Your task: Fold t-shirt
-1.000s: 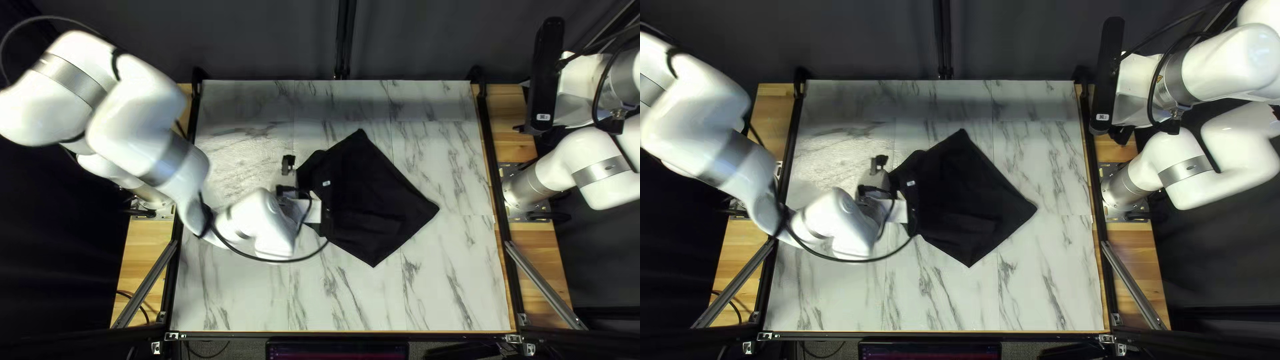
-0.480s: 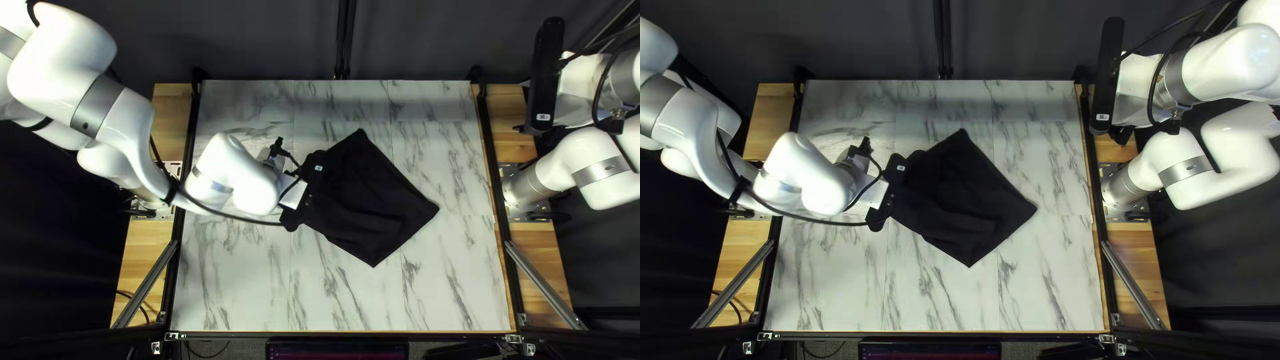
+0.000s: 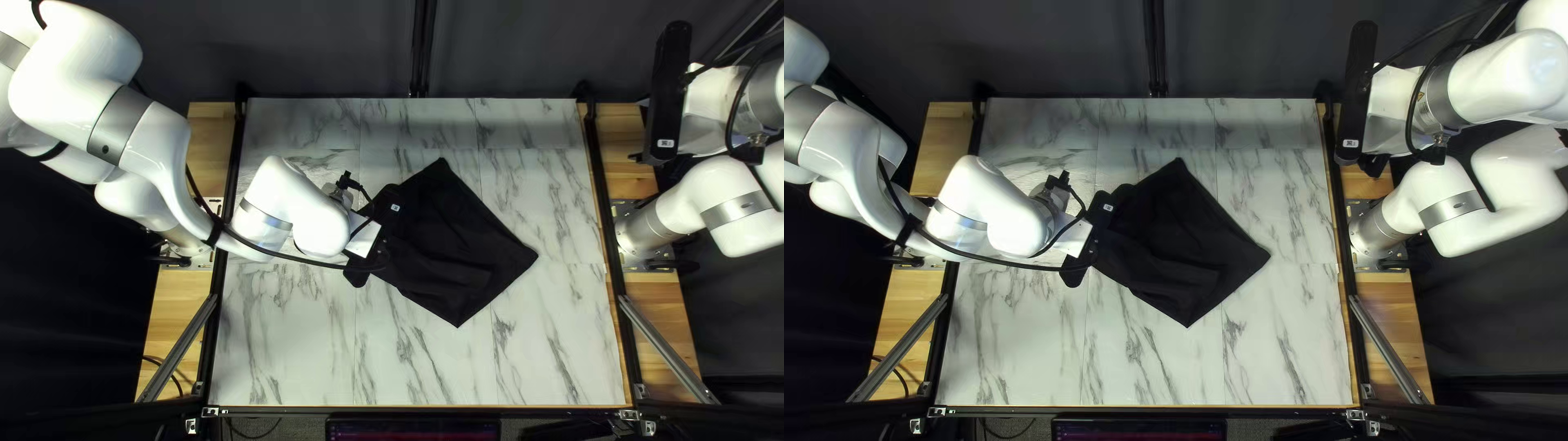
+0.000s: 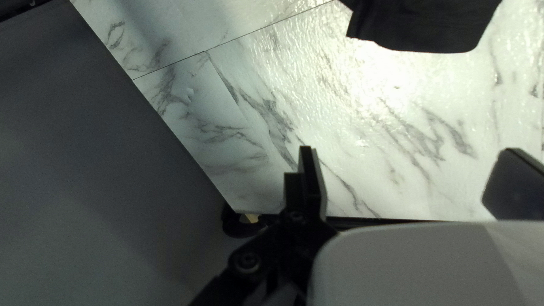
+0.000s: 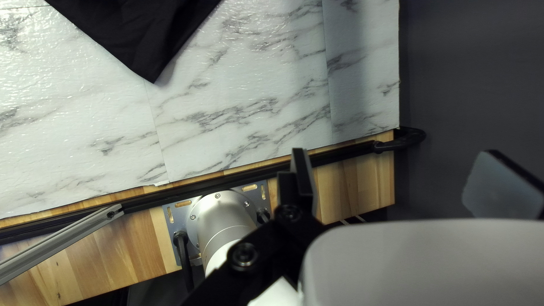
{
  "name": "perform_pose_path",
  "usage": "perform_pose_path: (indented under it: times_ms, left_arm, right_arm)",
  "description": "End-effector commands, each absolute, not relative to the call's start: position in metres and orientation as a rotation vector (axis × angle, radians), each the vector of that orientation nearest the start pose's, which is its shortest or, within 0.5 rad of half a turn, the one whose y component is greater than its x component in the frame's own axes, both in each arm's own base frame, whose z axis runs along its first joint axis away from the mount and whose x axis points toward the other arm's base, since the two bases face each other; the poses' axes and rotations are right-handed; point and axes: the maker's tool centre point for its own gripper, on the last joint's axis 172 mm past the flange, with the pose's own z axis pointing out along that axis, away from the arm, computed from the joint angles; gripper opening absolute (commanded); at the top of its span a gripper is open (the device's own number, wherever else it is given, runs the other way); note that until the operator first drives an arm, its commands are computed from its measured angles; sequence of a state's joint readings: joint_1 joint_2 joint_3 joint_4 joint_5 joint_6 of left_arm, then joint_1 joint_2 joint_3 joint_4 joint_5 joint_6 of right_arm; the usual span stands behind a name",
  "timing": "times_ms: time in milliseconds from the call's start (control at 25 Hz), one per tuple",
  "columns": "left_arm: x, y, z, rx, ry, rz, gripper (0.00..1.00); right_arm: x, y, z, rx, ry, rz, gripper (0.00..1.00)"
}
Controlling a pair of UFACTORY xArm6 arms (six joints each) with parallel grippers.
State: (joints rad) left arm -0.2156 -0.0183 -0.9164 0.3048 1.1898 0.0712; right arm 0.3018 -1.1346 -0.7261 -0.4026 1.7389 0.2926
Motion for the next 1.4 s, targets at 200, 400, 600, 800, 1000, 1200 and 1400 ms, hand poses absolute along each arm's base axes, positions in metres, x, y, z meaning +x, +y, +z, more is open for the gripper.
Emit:
perform_pose_path:
  times_ms: [200,400,600,800,1000,1200,1400]
  left_arm:
    - [0.398,-0.013,0.098,-2.98,0.75,0.433,1.0]
    - [0.382,-0.001,0.076,-3.043,0.751,0.424,1.0]
    - [0.38,-0.001,0.067,-3.072,0.764,0.4,1.0]
    - [0.389,-0.005,0.067,-3.083,0.802,0.387,1.0]
    - [0.39,-0.01,0.062,-3.097,0.821,0.383,1.0]
    - [0.39,-0.007,0.051,-3.113,0.827,0.385,0.99]
    - [0.39,-0.003,0.053,-3.12,0.822,0.384,0.39]
  right_arm:
    - [0.197,-0.053,0.371,-3.454,0.144,-0.403,1.0]
    - [0.197,-0.053,0.371,-3.454,0.144,-0.403,1.0]
    - [0.197,-0.053,0.371,-3.454,0.144,-0.403,1.0]
    - [0.197,-0.053,0.371,-3.454,0.144,-0.403,1.0]
    - [0.197,-0.053,0.371,-3.454,0.144,-0.403,1.0]
    - [0.197,-0.053,0.371,-3.454,0.144,-0.403,1.0]
    - [0.197,-0.053,0.371,-3.454,0.144,-0.403,1.0]
